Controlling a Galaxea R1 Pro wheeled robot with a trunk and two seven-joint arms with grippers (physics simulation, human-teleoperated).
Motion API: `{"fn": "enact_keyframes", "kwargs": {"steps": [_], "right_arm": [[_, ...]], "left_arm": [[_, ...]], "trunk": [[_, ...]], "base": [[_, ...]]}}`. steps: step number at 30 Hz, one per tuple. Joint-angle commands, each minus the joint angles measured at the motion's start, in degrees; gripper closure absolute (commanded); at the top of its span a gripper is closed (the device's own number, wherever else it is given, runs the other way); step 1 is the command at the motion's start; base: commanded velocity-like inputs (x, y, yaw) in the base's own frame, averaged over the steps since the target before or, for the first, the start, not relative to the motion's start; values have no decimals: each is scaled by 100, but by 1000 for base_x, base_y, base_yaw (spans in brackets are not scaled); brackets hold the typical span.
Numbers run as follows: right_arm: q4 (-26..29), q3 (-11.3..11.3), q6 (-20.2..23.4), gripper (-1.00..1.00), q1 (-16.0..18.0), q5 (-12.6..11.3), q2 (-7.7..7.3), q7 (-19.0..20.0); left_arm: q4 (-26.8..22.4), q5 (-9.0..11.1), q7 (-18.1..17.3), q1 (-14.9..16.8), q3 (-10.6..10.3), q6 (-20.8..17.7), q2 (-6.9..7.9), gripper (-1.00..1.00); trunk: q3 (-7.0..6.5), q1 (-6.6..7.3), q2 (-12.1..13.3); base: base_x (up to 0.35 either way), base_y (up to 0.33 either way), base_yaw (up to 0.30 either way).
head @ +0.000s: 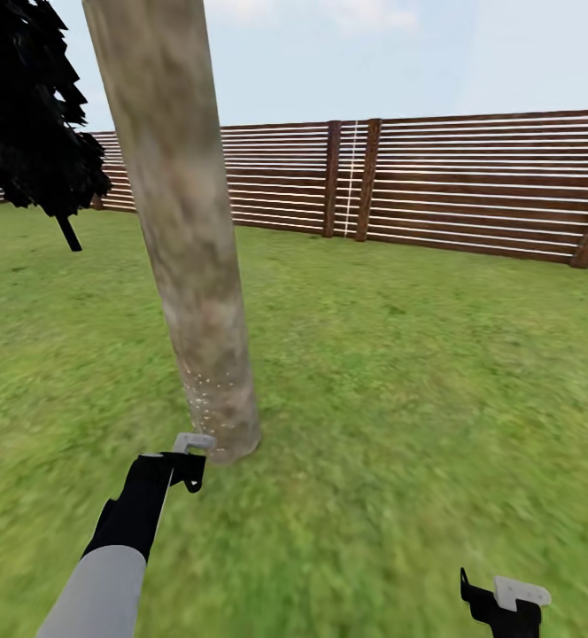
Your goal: In the garden, pick up the pesticide atomizer on the floor and spray pesticide onto both trees until each tree trunk is fully covered.
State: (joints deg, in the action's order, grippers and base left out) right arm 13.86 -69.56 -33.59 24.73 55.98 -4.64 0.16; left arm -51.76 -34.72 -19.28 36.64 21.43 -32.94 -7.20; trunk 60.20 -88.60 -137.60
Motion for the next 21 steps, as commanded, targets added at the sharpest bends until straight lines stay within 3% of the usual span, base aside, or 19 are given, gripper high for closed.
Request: {"fn": "enact_keyframes", "kwargs": {"steps": [1, 2, 5, 8, 19, 21], "right_arm": [[-6, -49, -25, -100, 5, 53, -2, 2], [-6, -49, -25, -100, 3, 53, -2, 2], [-6, -48, -25, -100, 3, 53, -2, 2], [-6, -49, -25, -100, 5, 53, -2, 2], [-2, -49, -25, -100, 4, 53, -2, 2], [0, -49, -25, -100, 5, 53, -2, 2]], "left_arm": [[-9, -57, -57, 8, 28, -11, -10, 100], [-9, -53, -58, 7, 28, -11, -13, 100], [-9, 235, -51, 3, 27, -3, -5, 100], [-9, 298, -43, 2, 27, -2, -1, 100], [-9, 300, -31, -7, 33, 23, 1, 100], [-24, 306, 6, -6, 179, 24, 0, 100]], "trunk": [[5, 0, -2], [5, 0, -2], [5, 0, -2], [5, 0, -2], [5, 0, -2], [5, 0, -2]], "base": [[76, -270, 276], [76, -270, 276], [39, -270, 275], [5, -271, 172], [59, -265, 6], [175, -242, 0]]}}
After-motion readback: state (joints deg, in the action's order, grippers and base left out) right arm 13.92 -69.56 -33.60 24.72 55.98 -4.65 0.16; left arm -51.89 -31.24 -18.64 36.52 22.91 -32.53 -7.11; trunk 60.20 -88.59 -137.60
